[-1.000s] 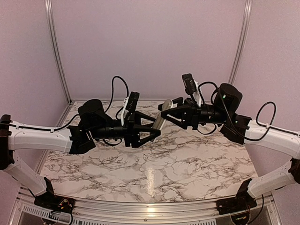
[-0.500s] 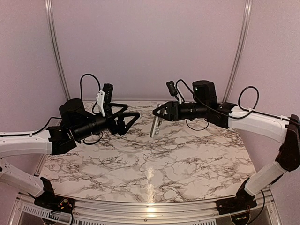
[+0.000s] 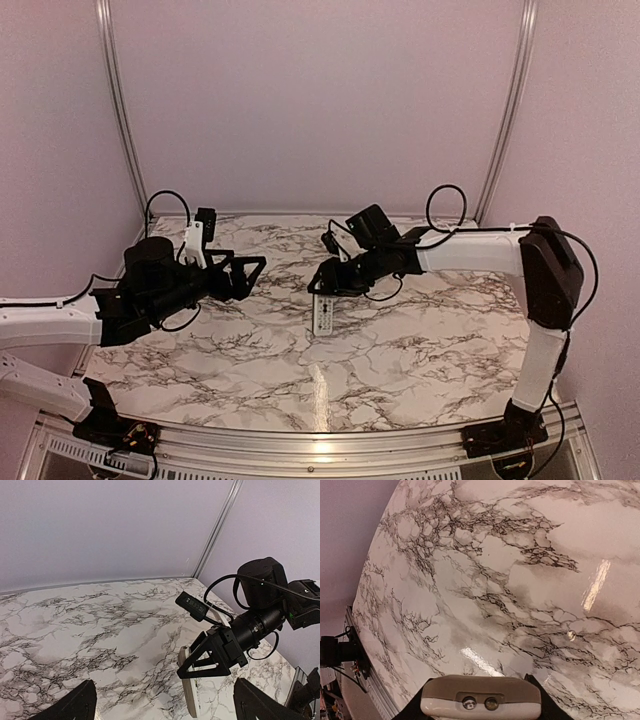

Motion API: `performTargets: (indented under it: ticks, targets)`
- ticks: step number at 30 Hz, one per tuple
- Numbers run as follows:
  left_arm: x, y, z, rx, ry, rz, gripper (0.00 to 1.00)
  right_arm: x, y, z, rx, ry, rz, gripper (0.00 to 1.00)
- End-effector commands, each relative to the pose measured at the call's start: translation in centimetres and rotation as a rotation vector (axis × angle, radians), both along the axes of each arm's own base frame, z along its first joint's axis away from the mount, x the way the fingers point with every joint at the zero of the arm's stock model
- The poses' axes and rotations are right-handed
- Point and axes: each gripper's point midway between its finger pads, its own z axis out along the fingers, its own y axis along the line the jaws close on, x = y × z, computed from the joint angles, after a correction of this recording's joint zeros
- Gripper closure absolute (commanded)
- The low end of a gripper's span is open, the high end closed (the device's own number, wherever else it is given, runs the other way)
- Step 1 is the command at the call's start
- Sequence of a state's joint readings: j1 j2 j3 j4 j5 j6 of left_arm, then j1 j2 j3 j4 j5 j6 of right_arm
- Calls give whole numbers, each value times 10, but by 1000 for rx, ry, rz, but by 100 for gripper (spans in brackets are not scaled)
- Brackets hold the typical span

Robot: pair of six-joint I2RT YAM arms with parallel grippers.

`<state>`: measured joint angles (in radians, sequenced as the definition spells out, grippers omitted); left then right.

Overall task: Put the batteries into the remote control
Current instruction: Place the remote control at the center of the board.

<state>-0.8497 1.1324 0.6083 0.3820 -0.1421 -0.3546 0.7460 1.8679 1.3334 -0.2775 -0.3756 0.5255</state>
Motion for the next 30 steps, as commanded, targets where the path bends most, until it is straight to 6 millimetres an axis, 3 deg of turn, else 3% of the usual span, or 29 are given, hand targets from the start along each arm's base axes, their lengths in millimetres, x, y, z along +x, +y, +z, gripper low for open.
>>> performTargets:
  ticks: [1, 6, 11, 17, 21, 30]
  targets:
    - [-1, 6, -6, -16, 10, 16, 1, 6, 14, -11, -44, 49, -33, 87]
    - [-6, 11, -13, -26, 8, 14, 1, 13, 18, -34, -121, 108, -56, 87]
    - [-8, 16, -17, -28, 2, 24, 1, 4, 4, -56, -243, 186, -72, 90]
    - [-9, 16, -23, -48, -2, 23, 1, -3, -15, -58, -340, 259, -141, 88]
    - [-9, 16, -26, -58, 1, 22, 1, -2, -15, -60, -358, 315, -193, 87]
    - [-10, 21, -24, -50, -17, 32, 1, -6, -19, -85, -452, 399, -205, 84]
